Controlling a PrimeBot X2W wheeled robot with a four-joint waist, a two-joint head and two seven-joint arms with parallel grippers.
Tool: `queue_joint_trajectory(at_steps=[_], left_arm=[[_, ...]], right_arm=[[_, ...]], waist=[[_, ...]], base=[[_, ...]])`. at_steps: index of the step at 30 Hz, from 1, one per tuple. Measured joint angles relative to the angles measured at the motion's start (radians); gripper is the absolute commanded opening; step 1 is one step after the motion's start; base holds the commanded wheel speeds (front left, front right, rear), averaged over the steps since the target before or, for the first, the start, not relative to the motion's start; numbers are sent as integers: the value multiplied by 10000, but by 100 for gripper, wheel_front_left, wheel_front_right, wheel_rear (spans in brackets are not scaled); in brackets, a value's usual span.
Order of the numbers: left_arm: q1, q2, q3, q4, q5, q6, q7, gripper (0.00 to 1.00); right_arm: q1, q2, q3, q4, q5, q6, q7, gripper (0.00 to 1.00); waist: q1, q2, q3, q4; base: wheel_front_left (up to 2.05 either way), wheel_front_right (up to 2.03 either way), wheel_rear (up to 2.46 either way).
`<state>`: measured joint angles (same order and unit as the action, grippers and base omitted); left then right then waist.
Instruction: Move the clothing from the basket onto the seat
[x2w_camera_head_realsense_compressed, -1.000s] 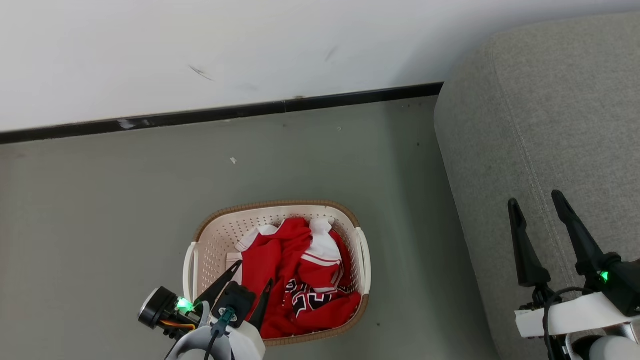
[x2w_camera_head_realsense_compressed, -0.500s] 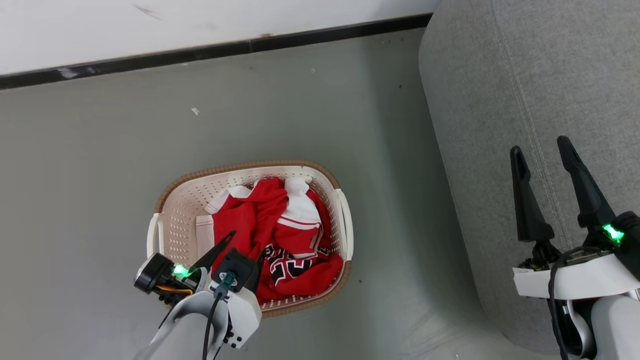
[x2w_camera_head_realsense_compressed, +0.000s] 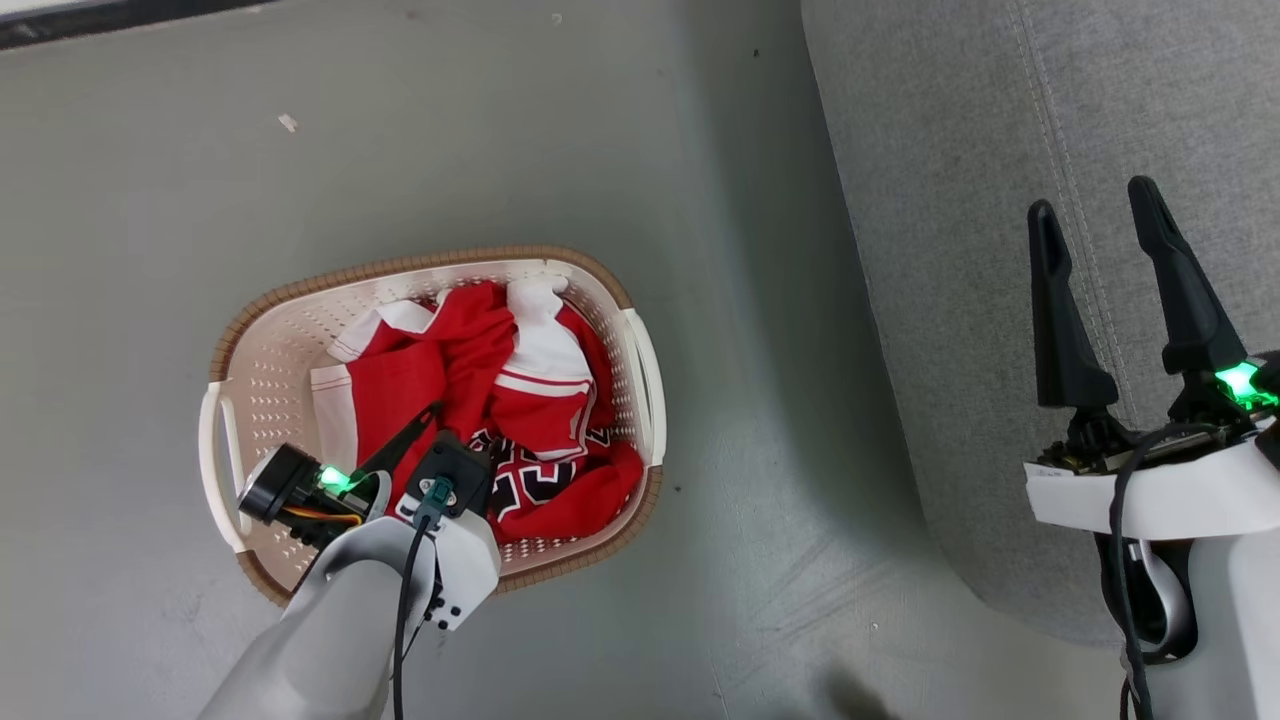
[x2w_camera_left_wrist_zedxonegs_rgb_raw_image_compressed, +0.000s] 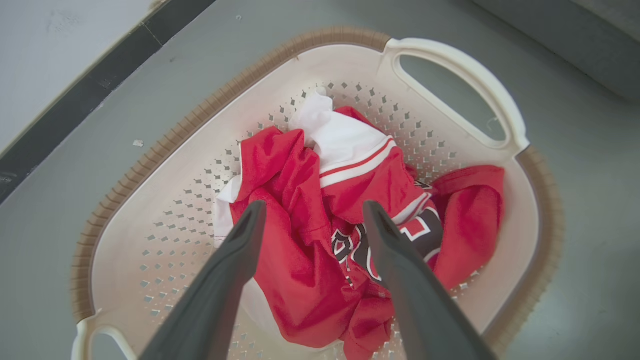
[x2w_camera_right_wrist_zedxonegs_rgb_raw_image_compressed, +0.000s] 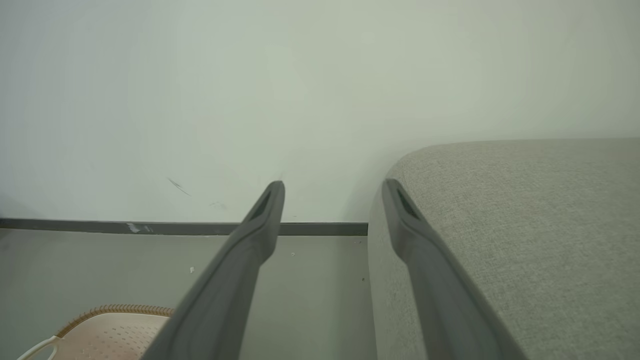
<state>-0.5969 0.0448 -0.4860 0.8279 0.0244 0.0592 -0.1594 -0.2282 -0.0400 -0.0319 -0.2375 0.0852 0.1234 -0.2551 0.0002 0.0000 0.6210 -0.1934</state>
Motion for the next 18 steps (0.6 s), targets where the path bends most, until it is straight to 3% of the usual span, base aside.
queue_joint_trajectory(at_steps=[18], left_arm=[[-1368, 301, 173, 1034, 336, 268, 100, 100]], right_arm=[[-1213, -6, 301, -138, 564, 0, 0, 100]], waist=[[0, 0, 1671, -726]], base=[[0, 0, 0]])
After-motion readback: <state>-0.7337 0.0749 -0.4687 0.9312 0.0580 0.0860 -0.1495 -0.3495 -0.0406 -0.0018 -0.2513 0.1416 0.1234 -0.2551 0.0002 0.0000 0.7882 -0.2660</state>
